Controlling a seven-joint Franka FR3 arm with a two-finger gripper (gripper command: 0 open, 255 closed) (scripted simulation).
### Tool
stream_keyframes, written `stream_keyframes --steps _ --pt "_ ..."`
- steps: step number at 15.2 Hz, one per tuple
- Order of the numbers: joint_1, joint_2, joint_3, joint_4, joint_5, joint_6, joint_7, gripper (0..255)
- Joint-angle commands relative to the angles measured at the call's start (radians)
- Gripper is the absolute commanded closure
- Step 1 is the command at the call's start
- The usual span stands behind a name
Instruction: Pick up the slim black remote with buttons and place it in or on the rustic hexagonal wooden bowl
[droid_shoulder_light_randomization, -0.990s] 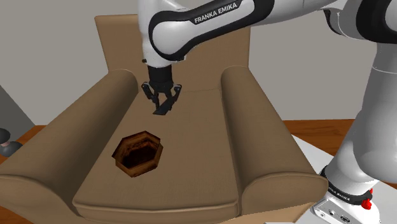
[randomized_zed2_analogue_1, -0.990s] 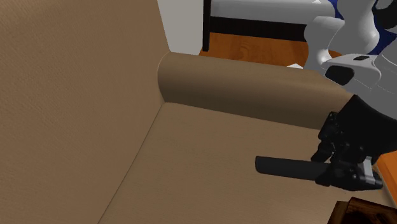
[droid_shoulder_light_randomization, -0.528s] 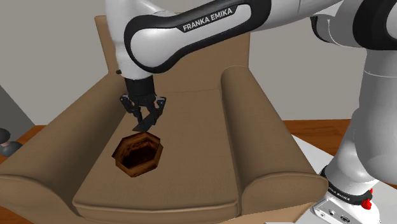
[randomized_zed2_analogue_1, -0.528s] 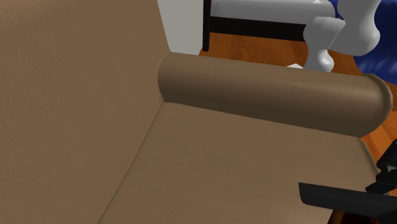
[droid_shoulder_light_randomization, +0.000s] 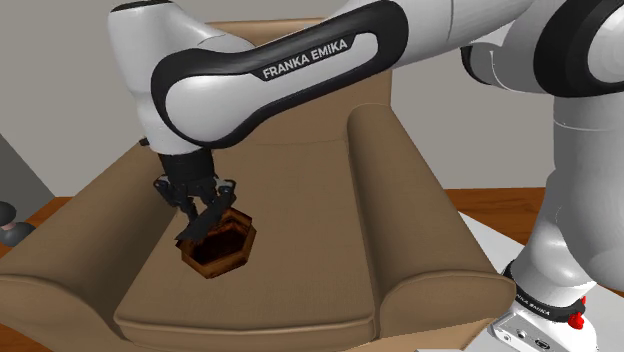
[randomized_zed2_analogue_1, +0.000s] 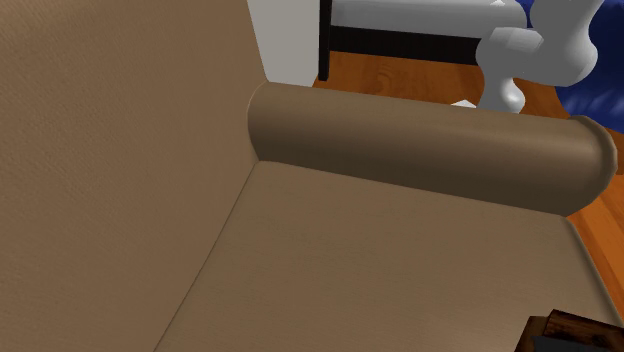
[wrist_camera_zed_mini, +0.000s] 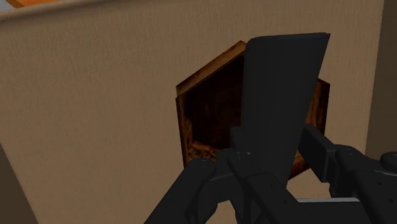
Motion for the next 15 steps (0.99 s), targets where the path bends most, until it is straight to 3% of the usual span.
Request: stream_keyframes --steps 1,8,15 --pt "0.001 0.009 -0.002 -0.012 -0.004 0.021 0.004 255" --pt "-0.001 0.027 -0.008 -0.080 -0.016 0.106 0.012 255" --pt "-0.001 0.029 -0.008 -0.084 -0.017 0.110 0.013 255"
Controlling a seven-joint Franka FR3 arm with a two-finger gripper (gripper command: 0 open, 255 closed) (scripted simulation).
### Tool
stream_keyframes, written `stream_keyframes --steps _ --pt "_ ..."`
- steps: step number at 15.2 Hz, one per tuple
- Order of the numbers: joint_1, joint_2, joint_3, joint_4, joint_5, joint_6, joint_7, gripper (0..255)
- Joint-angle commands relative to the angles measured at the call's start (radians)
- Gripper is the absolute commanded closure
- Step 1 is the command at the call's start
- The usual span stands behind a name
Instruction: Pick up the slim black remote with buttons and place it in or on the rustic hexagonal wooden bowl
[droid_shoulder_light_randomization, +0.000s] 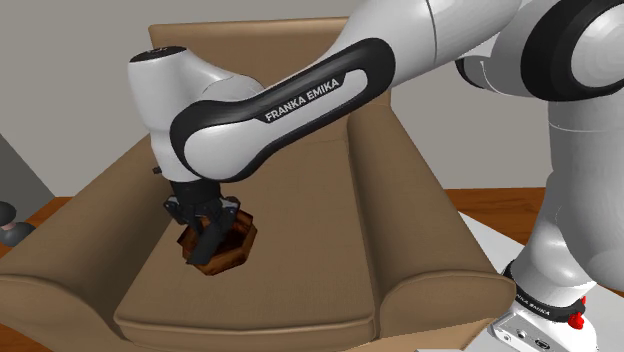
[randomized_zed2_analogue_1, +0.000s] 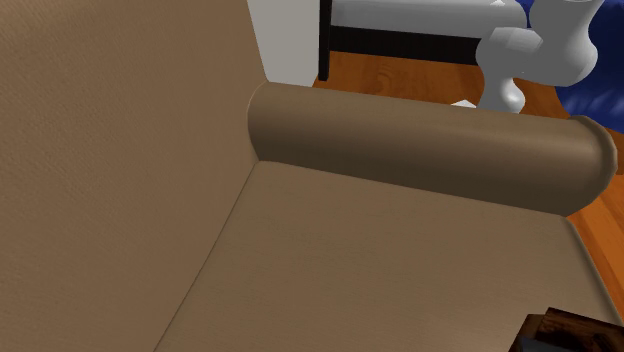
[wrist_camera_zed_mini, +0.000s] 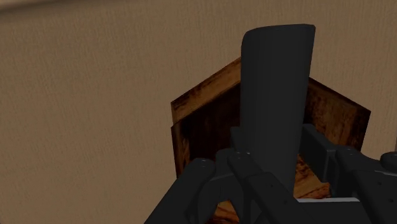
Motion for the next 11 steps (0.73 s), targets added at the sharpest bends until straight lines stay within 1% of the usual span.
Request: stream_keyframes --steps 1,2,7,11 --pt "0.000 0.000 0.000 0.000 0.000 0.000 0.000 255" --pt "0.000 0.000 0.000 0.000 0.000 0.000 0.000 0" --pt "0.000 0.000 0.000 0.000 0.000 0.000 0.000 0" --pt "-0.003 -0.038 0.010 0.072 0.020 -0.107 -0.013 0"
